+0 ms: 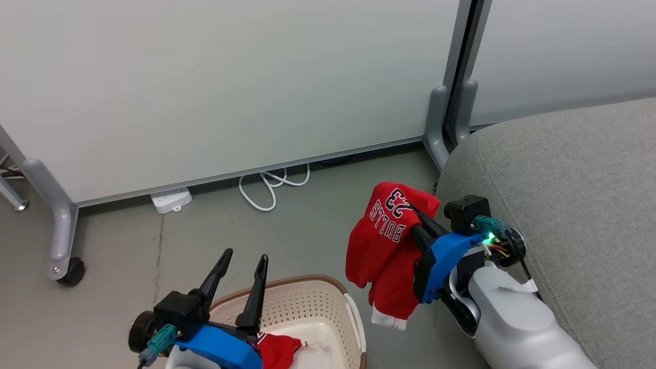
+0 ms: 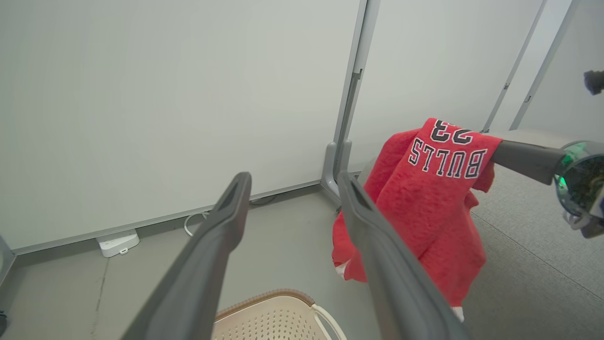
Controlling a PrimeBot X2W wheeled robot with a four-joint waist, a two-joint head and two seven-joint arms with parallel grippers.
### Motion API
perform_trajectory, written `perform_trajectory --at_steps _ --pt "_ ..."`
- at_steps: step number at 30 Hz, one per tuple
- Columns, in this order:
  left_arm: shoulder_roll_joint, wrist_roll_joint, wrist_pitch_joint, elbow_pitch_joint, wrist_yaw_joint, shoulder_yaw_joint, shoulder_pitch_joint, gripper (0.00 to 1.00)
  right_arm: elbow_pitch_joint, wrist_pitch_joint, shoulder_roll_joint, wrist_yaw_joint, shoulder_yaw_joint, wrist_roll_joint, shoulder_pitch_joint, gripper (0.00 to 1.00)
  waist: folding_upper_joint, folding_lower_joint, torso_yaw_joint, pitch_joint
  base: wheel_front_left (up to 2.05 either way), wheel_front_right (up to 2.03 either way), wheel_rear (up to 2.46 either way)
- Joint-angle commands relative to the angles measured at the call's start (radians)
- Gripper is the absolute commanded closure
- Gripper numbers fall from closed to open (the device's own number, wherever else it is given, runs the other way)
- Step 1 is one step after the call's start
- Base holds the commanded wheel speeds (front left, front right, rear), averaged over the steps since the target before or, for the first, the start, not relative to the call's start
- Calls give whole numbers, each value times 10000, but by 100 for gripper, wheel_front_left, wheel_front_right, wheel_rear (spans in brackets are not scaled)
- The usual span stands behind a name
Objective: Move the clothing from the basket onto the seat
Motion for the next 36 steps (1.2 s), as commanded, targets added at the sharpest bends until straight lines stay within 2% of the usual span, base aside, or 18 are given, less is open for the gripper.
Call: perform_trajectory --at_steps 1,11,36 --pt "-13 61 -26 25 -22 85 98 0 33 -73 -19 1 -6 45 -180 100 0 0 -18 2 0 0 0" --pt "-174 385 -28 51 -186 433 185 0 22 -81 -22 1 -40 114 -265 100 0 0 -562 135 0 0 0" --pt "-128 822 -27 -122 -293 631 -338 0 -224 -85 -16 1 -478 -110 -415 100 0 0 -3879 908 0 0 0"
